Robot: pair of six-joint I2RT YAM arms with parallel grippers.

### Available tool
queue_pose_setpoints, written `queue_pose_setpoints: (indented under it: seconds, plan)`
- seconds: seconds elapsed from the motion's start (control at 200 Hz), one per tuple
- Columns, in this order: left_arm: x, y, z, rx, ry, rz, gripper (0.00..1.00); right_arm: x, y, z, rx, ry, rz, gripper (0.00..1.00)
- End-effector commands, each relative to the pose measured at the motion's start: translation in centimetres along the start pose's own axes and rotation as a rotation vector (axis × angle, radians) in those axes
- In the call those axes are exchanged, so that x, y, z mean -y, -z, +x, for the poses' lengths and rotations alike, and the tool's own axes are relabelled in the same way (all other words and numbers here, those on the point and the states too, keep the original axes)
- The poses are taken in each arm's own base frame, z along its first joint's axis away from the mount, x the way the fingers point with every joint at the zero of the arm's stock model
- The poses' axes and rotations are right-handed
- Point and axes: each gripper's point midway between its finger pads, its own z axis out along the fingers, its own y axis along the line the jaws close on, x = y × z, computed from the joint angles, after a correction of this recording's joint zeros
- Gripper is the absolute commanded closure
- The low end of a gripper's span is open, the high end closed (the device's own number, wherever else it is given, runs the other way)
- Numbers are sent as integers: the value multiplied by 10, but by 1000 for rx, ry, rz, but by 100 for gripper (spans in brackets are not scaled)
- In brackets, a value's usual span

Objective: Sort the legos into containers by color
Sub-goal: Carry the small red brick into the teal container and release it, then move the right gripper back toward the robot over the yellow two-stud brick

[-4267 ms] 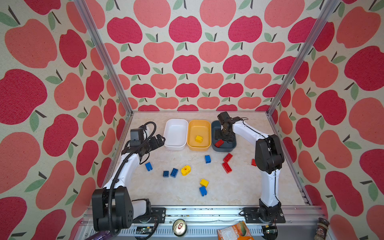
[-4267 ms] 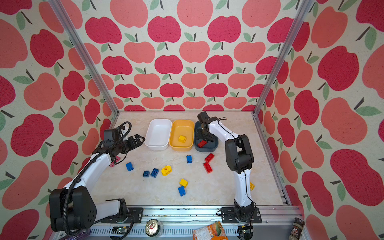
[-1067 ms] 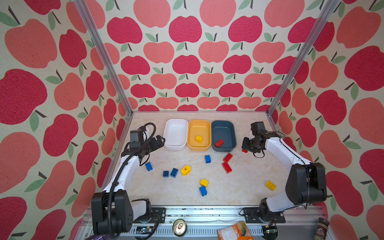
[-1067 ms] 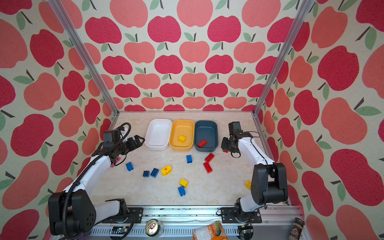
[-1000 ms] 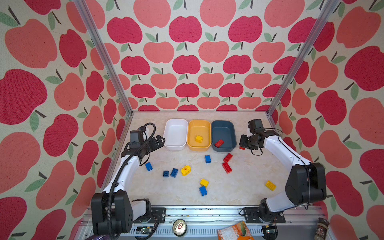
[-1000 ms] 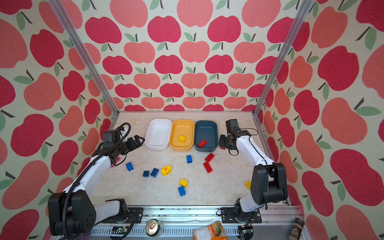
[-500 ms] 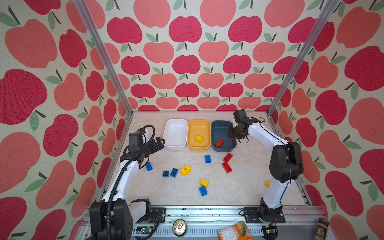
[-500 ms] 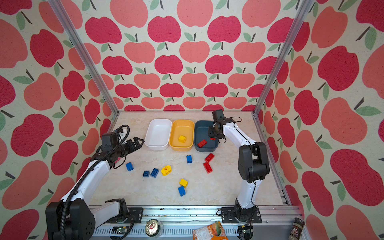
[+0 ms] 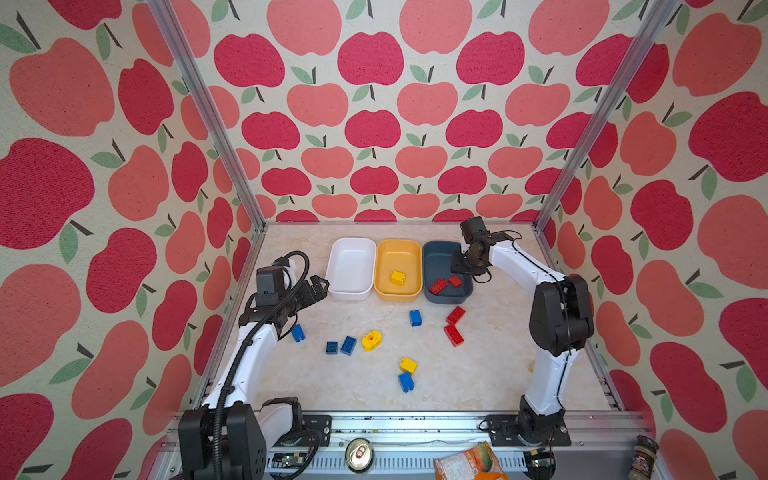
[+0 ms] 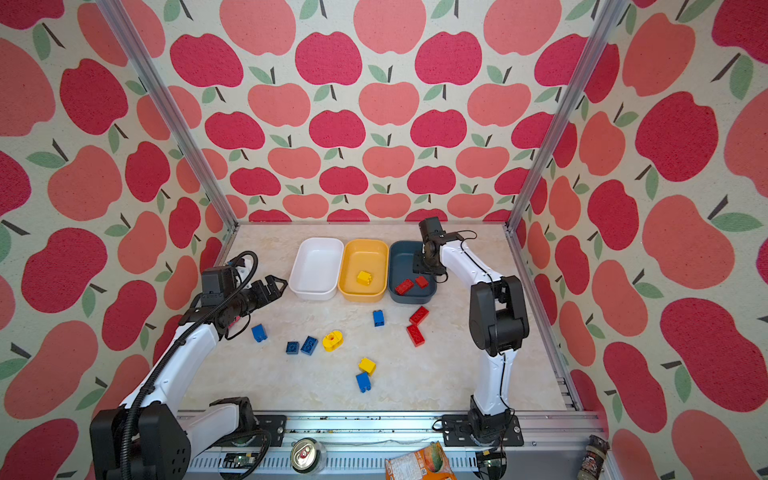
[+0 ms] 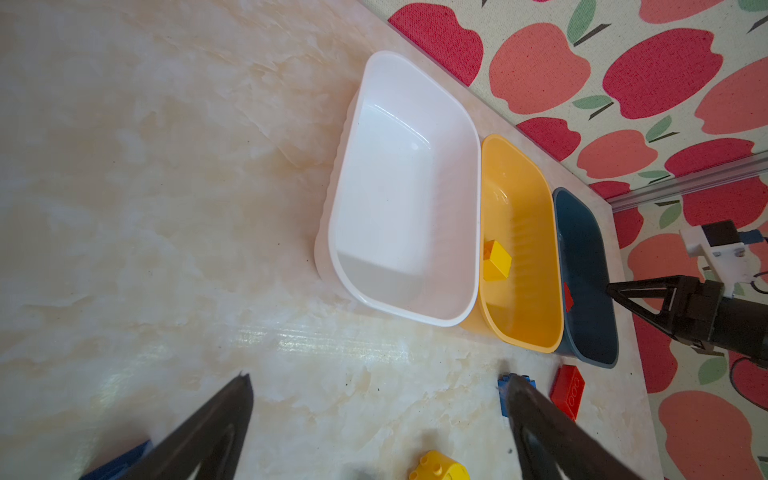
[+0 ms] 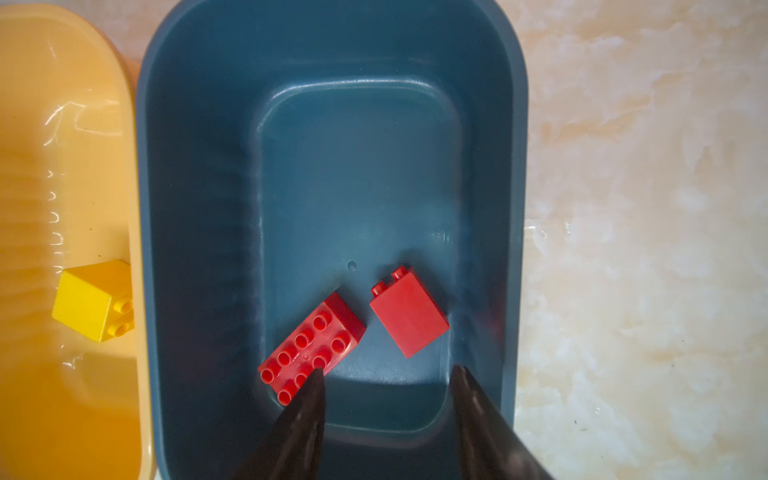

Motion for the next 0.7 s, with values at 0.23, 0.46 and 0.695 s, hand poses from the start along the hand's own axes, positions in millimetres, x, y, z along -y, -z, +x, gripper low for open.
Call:
queue_pose_setpoints:
  seconds: [0.23,0.46,0.695]
  plan:
    - [-4,1,4,-16,20,-8,3,0,18,5,3,8,10,44]
    - [-4,-2,4,-17,21,-3,3,7,41,23,-4,-13,16,37]
    - [-3,-2,4,-19,23,2,2,28,61,61,-55,-89,37,27]
